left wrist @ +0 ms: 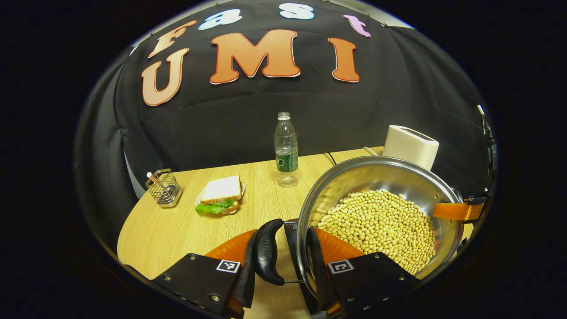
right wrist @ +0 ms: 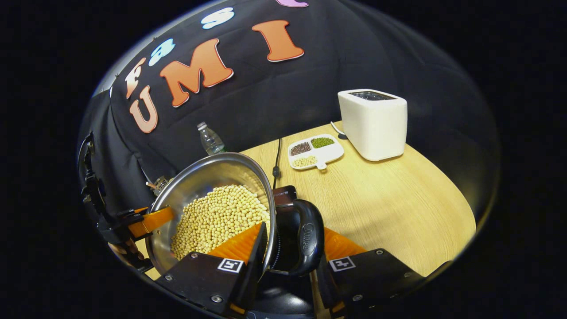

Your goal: First push the handle of the pot to place it horizontally, then grasp the pot with both hands and set it on the induction cooktop.

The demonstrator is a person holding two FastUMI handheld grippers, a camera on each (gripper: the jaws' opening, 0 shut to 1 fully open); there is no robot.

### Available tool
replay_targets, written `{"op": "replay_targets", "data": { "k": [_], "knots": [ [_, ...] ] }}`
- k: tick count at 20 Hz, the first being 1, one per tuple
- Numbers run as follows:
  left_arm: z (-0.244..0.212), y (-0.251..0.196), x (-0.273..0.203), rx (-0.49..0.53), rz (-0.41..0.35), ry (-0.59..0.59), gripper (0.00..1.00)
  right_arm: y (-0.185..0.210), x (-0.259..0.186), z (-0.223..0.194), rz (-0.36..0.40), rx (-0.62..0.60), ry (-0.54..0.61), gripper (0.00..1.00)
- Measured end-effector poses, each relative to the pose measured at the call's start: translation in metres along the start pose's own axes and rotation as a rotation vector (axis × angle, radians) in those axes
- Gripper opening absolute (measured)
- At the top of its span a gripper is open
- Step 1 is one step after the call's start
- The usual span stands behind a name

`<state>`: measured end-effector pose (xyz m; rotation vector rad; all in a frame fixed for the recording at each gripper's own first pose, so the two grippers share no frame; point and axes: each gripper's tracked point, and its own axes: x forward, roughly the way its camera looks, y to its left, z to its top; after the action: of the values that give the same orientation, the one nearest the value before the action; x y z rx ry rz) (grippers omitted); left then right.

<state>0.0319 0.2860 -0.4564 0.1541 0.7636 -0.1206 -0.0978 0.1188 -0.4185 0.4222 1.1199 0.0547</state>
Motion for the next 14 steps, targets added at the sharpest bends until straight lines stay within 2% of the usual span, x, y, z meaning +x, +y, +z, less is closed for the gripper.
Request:
{"op": "replay_targets", "data": {
  "k": [9,10,11,14],
  "knots": [
    [0.005,0.003,0.003,-0.004,-0.011,0.014,0.56,0.006,-0.002,0.010,-0.002,0.052,0.004,0.56],
    [0.006,0.005,0.003,-0.001,-0.010,0.014,0.57,0.005,-0.001,0.011,-0.004,0.053,0.004,0.51],
    [0.006,0.006,0.003,-0.001,-0.011,0.008,0.57,0.004,-0.001,0.011,-0.006,0.055,0.001,0.56],
    [0.005,0.008,-0.005,-0.004,-0.002,0.011,0.58,0.004,-0.002,0.010,-0.011,0.066,0.016,0.56]
  ]
}}
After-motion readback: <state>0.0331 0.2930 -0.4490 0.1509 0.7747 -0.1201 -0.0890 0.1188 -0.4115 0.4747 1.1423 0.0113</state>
